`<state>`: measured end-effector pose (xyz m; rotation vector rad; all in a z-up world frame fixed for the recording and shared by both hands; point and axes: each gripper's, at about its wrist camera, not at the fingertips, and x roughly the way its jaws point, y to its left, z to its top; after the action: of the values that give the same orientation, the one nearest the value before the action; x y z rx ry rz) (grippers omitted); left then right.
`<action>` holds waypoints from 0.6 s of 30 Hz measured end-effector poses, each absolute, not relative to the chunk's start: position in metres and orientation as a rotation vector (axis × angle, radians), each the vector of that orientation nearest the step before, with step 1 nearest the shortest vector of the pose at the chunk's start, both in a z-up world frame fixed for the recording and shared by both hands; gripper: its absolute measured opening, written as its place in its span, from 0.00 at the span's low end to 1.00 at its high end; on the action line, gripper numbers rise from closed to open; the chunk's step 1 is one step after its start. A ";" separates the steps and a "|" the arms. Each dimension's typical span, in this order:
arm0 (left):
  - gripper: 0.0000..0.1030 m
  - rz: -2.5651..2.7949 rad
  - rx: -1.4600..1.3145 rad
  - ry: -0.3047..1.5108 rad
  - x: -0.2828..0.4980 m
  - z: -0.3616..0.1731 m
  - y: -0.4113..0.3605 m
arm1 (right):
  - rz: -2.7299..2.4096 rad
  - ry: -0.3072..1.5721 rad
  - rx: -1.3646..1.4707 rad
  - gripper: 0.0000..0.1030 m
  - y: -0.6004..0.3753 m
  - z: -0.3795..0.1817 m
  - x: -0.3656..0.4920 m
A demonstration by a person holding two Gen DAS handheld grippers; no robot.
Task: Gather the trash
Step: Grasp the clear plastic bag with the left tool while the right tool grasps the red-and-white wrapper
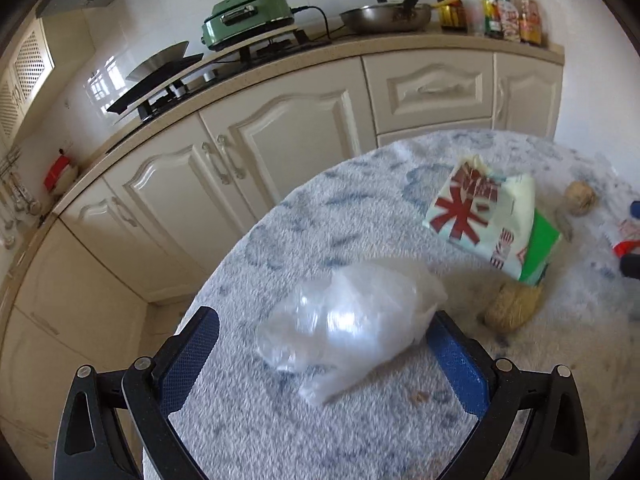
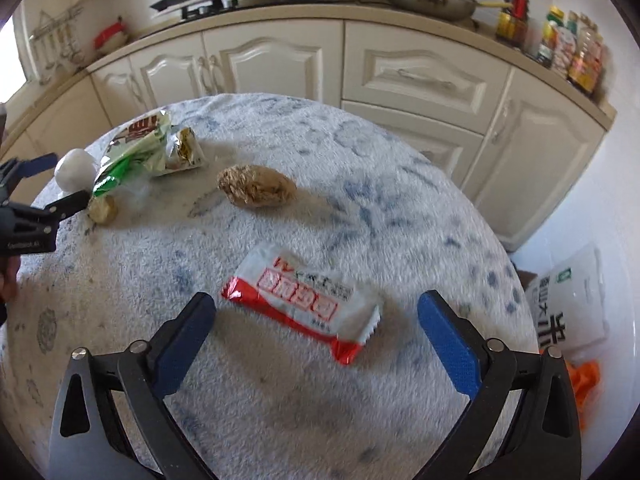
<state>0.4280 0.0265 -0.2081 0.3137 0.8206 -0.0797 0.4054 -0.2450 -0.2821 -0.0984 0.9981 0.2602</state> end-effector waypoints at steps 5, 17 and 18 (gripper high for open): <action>0.53 -0.177 0.267 0.857 0.446 -0.216 0.023 | 0.309 0.976 -0.120 0.75 -0.237 -0.280 0.403; 0.49 -0.227 0.186 0.834 0.408 -0.209 0.014 | 0.368 0.956 -0.122 0.23 -0.208 -0.273 0.373; 0.49 -0.230 0.177 0.826 0.402 -0.206 0.015 | 0.374 0.957 -0.127 0.23 -0.205 -0.272 0.370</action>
<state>0.4016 0.0146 -0.2060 0.1771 0.8257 -0.2300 0.3695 -0.2050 -0.2724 -0.1274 0.9569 0.3736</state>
